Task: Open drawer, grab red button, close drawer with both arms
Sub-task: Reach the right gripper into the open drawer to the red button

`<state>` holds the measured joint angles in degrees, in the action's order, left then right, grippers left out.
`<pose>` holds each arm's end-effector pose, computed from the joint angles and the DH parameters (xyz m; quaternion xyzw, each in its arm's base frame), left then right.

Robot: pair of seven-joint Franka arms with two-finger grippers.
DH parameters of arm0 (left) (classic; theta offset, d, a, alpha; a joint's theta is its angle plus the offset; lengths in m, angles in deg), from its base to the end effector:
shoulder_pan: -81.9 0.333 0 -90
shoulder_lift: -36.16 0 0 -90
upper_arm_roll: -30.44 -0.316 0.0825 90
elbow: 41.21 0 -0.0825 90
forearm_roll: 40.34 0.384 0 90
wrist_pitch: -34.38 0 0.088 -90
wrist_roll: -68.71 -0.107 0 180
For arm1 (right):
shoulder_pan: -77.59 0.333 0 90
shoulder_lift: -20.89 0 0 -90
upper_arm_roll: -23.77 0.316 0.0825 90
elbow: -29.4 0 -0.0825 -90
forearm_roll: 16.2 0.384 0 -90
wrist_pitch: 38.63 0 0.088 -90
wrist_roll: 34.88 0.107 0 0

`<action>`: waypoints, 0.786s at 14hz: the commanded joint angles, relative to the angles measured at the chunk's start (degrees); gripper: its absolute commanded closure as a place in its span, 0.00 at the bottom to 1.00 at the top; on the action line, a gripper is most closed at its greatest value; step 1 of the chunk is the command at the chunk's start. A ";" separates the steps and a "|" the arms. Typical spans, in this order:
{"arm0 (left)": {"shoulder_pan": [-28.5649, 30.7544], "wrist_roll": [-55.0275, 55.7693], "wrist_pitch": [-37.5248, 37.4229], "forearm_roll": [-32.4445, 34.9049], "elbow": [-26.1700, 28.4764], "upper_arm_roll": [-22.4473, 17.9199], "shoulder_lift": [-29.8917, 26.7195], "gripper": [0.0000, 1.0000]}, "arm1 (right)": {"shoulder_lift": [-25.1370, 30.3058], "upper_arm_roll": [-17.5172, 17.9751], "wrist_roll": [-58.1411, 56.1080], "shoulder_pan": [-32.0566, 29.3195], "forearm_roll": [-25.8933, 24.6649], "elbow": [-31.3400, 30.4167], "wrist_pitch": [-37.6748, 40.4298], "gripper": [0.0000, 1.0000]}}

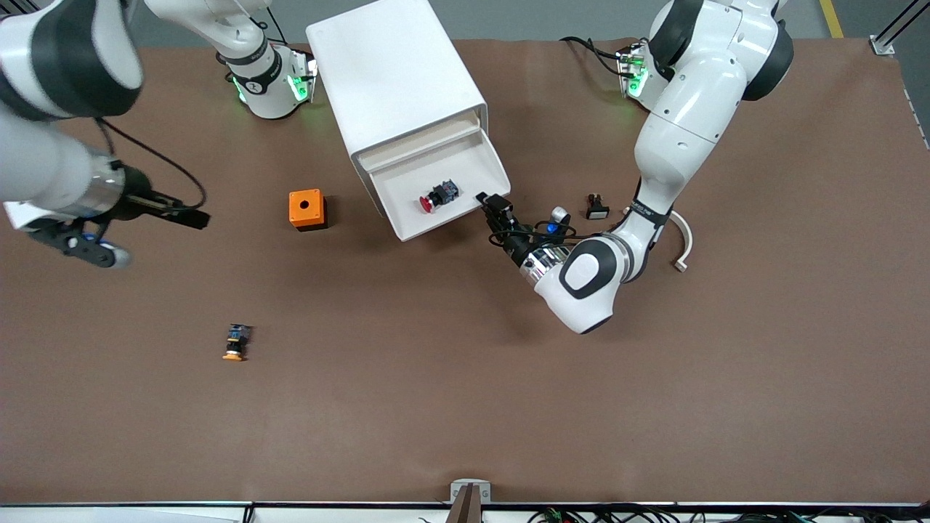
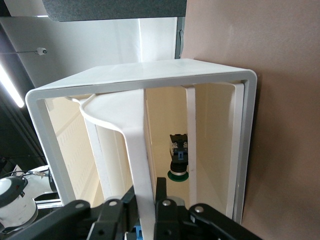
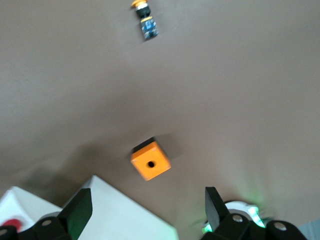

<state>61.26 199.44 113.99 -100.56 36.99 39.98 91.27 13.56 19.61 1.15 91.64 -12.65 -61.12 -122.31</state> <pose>0.5283 -0.4018 0.1730 -0.3616 -0.6539 0.6019 0.2819 0.5628 0.1077 0.5402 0.9662 -0.2250 -0.1236 0.0238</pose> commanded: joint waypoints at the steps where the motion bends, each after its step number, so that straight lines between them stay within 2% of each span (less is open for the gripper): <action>1: 1.73 -1.00 -0.86 -0.78 0.02 0.04 -0.08 0.84 | 0.82 -0.59 17.60 9.74 1.19 -0.27 -1.47 0.00; 3: 2.44 -0.91 -0.86 -0.78 0.02 0.04 -0.08 0.83 | 0.47 -0.59 28.52 15.98 1.64 -1.49 -3.67 0.00; 5: 2.53 -1.00 -0.86 -0.78 0.02 0.04 -0.08 0.81 | 0.38 -0.59 37.22 21.61 1.64 -5.17 -9.45 0.00; 6: 2.53 -1.08 -0.86 -0.78 0.02 0.04 -0.08 0.74 | 0.21 -0.59 41.27 23.99 1.64 -6.24 -11.83 0.00; 7: 2.53 -1.69 -0.95 -0.78 -0.15 0.21 -0.17 0.59 | -0.58 -0.59 44.36 26.01 1.64 -6.51 -13.76 0.00; 8: 2.53 -3.88 -0.95 -1.21 -0.41 0.21 -0.43 0.39 | -1.80 -0.59 47.35 27.42 1.64 -6.51 -15.35 0.00; 9: 2.62 -7.20 -0.95 -2.35 -0.59 0.47 -0.61 0.27 | -2.86 -0.59 49.90 29.00 1.64 -6.51 -17.11 0.00; 11: 2.97 -13.71 -1.04 -3.06 -1.29 0.48 -1.22 0.12 | -5.14 -0.59 54.04 31.12 1.64 -6.42 -20.19 0.00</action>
<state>63.69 190.50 113.57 -102.41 36.18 40.13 91.13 10.16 19.86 51.47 120.82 -11.59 -67.74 -140.33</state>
